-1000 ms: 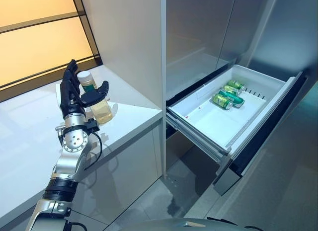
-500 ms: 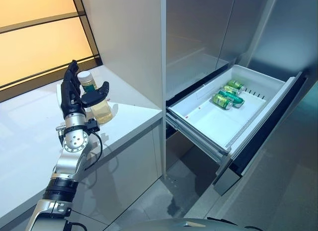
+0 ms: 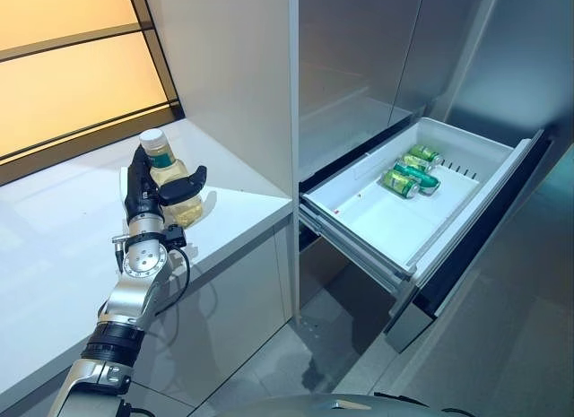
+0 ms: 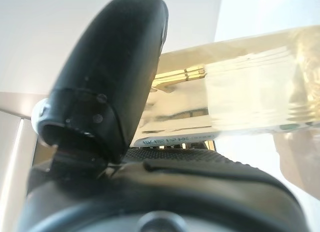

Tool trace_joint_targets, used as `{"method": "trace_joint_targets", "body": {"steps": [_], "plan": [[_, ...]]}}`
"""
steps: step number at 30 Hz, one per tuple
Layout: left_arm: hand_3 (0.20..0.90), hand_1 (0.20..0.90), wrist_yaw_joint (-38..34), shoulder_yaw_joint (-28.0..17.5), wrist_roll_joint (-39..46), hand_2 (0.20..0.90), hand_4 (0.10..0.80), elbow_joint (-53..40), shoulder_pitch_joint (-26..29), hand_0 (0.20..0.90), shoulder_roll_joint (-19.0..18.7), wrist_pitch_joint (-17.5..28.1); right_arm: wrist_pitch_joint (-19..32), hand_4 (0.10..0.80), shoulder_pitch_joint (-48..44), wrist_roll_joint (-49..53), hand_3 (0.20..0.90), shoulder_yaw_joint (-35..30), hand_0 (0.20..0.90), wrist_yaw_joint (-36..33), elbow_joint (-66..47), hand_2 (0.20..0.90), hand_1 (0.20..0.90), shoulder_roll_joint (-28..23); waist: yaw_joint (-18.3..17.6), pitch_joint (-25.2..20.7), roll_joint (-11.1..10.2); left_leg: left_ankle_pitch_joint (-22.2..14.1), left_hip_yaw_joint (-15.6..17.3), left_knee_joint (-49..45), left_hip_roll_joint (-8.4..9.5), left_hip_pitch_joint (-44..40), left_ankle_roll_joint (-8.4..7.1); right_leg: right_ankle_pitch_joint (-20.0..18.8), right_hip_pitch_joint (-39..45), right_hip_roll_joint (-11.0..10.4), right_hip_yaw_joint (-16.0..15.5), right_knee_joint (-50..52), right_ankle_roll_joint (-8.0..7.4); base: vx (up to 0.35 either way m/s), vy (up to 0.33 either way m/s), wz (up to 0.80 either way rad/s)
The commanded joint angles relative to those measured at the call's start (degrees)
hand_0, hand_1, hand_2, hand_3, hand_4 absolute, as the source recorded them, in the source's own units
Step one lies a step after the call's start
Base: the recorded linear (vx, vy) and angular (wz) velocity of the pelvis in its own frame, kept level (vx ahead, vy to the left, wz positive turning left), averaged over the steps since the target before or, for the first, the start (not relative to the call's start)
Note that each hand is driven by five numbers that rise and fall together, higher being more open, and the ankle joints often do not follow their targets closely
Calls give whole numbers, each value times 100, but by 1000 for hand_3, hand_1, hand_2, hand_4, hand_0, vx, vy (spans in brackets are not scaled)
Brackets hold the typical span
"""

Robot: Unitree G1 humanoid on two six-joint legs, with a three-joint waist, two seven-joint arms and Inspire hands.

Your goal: Put drinks into fridge and close the fridge

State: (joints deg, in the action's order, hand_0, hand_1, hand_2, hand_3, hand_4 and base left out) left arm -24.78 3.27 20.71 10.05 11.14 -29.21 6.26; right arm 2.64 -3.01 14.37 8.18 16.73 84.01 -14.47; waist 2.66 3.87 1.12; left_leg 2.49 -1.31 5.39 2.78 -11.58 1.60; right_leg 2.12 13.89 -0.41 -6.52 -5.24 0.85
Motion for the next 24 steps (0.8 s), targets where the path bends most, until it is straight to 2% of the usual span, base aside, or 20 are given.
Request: {"method": "trace_joint_targets", "body": {"steps": [1,2,3,4,5,6,8,13,18,20,21,22,24], "plan": [[900,900,-65,-121,-241,900,800,-72,648,900,-220,452,-14,800,-191,-148,900,86,900,69,425,900,900,-161,-6,-101,214,-671,370,-39,-30,-76,10,257,-268,-22,-127,339,-324,0,0,0],[900,900,-59,-121,-215,900,800,-78,649,900,-218,480,-17,800,-192,-144,900,87,900,68,423,900,900,-161,-6,-98,214,-671,368,-39,-30,-76,10,256,-269,-22,-126,339,-324,0,0,0],[617,658,-47,-123,-174,658,517,-72,644,658,-213,525,-13,800,-190,-145,900,87,900,72,423,900,900,-160,-6,-98,212,-671,366,-39,-30,-75,9,255,-268,-22,-125,337,-326,0,0,0],[617,658,-67,-124,-101,658,517,-69,645,658,-200,632,-2,800,-190,-144,900,91,900,72,434,900,900,-156,-5,-97,211,-671,364,-39,-30,-74,8,253,-267,-22,-123,334,-328,0,0,0],[313,396,-88,-136,-19,396,213,-99,651,396,-180,764,6,800,-196,-144,900,93,900,75,446,900,900,-155,-6,-96,210,-669,365,-39,-29,-73,7,253,-268,-22,-119,334,-327,0,0,0],[200,300,-88,-148,64,300,100,-132,653,300,-166,872,14,800,-194,-149,900,92,900,73,450,900,900,-154,-6,-95,210,-668,367,-39,-29,-73,7,253,-267,-23,-118,334,-328,0,0,0],[200,300,0,-198,445,300,100,-252,661,300,-85,1237,18,800,-203,-158,900,88,900,66,453,900,900,-151,-2,-97,204,-668,369,-39,-30,-67,5,253,-270,-25,-117,331,-327,0,0,0],[200,300,260,-288,950,300,100,-642,633,300,212,1741,226,800,-236,-62,900,72,900,74,429,900,900,-152,12,-94,187,-670,352,-39,-34,-69,-1,255,-265,-28,-124,334,-319,0,0,0],[200,300,623,-285,1257,300,100,-1126,742,300,288,2061,998,800,-357,-266,900,112,900,-28,137,900,900,-186,24,-94,159,-666,321,-39,-32,-57,2,255,-280,-28,-124,350,-317,0,0,0],[200,300,813,-351,1418,300,100,-1426,770,300,263,2149,1172,800,-277,-66,900,339,900,-41,-406,900,900,-136,-2,-45,132,-676,294,-39,-35,-57,5,259,-288,-52,-151,355,-312,-24,-9,0],[200,300,944,-388,1493,300,100,-1497,770,300,239,2235,1211,800,-216,-299,900,409,900,-211,-718,900,900,-115,-35,-25,116,-667,302,-39,-43,-43,1,261,-317,-52,-143,382,-323,-63,-30,-1],[200,300,1118,-425,1515,300,100,-1619,794,300,264,2315,937,800,-153,175,900,489,900,117,-1196,900,900,-33,-77,-1,82,-654,314,-39,-51,-23,3,256,-351,-48,-124,402,-333,-58,-41,-2],[200,300,1322,-414,1423,300,100,-1975,774,300,336,2314,342,800,2,337,900,725,900,29,-2438,900,900,42,-137,6,16,-639,299,-39,-52,8,6,255,-389,-38,-99,418,-321,-43,-48,-3]]}}
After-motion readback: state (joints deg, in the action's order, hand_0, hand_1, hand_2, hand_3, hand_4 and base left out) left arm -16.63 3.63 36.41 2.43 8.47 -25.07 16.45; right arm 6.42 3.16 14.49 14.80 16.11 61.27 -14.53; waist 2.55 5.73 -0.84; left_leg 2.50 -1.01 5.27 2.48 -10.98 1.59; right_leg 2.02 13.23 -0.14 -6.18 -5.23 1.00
